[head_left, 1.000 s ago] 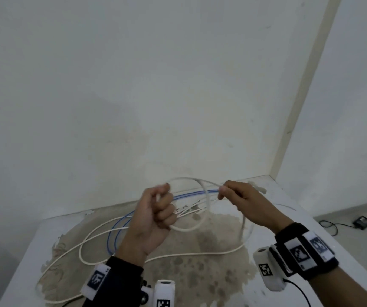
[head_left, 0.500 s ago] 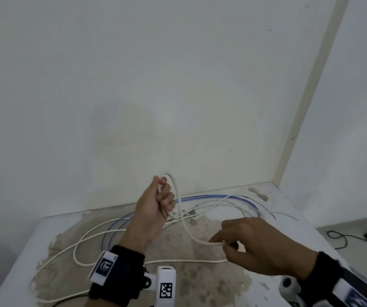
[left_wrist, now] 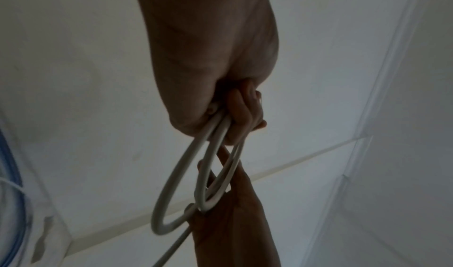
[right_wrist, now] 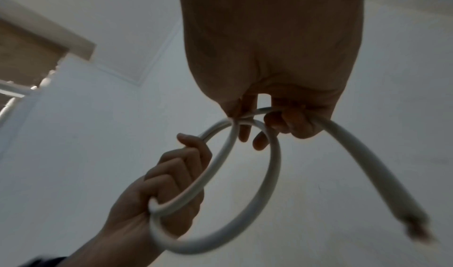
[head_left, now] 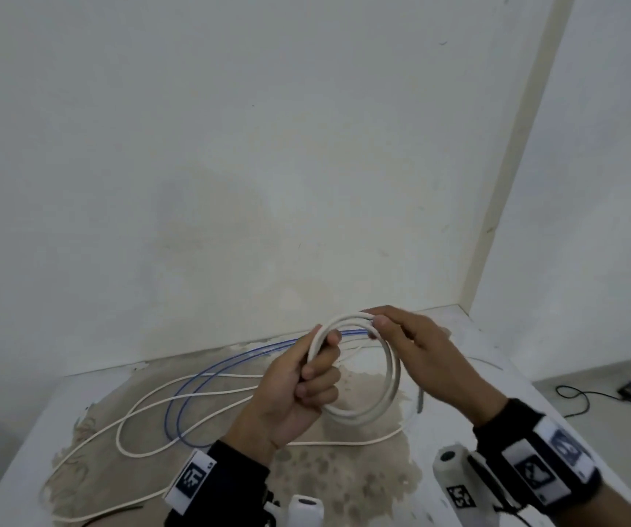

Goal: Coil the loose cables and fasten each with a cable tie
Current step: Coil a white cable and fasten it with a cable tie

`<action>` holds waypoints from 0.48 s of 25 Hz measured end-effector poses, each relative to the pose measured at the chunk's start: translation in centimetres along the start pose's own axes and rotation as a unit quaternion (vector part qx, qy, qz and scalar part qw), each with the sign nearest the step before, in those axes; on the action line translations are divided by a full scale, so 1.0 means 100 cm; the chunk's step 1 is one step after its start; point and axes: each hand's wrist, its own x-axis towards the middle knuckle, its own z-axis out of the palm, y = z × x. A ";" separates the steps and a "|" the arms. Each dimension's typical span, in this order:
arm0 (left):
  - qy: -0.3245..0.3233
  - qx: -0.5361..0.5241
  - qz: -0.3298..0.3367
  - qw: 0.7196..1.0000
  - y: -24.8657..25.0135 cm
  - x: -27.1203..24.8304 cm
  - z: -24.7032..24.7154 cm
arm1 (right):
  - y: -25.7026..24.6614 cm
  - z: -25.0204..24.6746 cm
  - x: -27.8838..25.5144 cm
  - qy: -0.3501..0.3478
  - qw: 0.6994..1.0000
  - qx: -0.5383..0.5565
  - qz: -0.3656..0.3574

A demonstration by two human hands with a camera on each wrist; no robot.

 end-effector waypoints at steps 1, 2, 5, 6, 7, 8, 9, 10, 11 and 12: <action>0.008 -0.021 0.020 1.000 -0.002 0.002 -0.001 | 0.000 0.006 -0.004 -0.003 0.999 0.027 0.024; 0.022 -0.035 0.038 0.998 -0.004 0.004 -0.003 | 0.000 0.012 -0.008 -0.005 0.998 0.045 0.045; 0.066 -0.050 0.075 0.994 -0.012 0.008 -0.006 | 0.004 0.026 -0.014 0.024 0.997 0.044 0.055; 0.082 -0.026 0.084 0.993 -0.014 0.010 -0.007 | 0.003 0.029 -0.015 0.038 0.994 0.079 0.062; 0.108 0.026 0.095 0.989 -0.016 0.012 -0.007 | 0.003 0.033 -0.016 0.053 0.984 0.148 0.084; 0.142 0.106 0.107 0.978 -0.017 0.014 -0.009 | 0.001 0.036 -0.015 0.069 0.964 0.231 0.115; 0.178 0.199 0.125 0.956 -0.019 0.016 -0.011 | -0.001 0.038 -0.013 0.086 0.938 0.304 0.142; 0.201 0.275 0.149 0.928 -0.021 0.016 -0.012 | -0.003 0.038 -0.011 0.103 0.915 0.356 0.161; 0.210 0.320 0.173 0.908 -0.023 0.015 -0.014 | -0.004 0.039 -0.008 0.113 0.898 0.390 0.171; 0.216 0.335 0.191 0.897 -0.024 0.014 -0.015 | -0.004 0.040 -0.006 0.120 0.887 0.410 0.173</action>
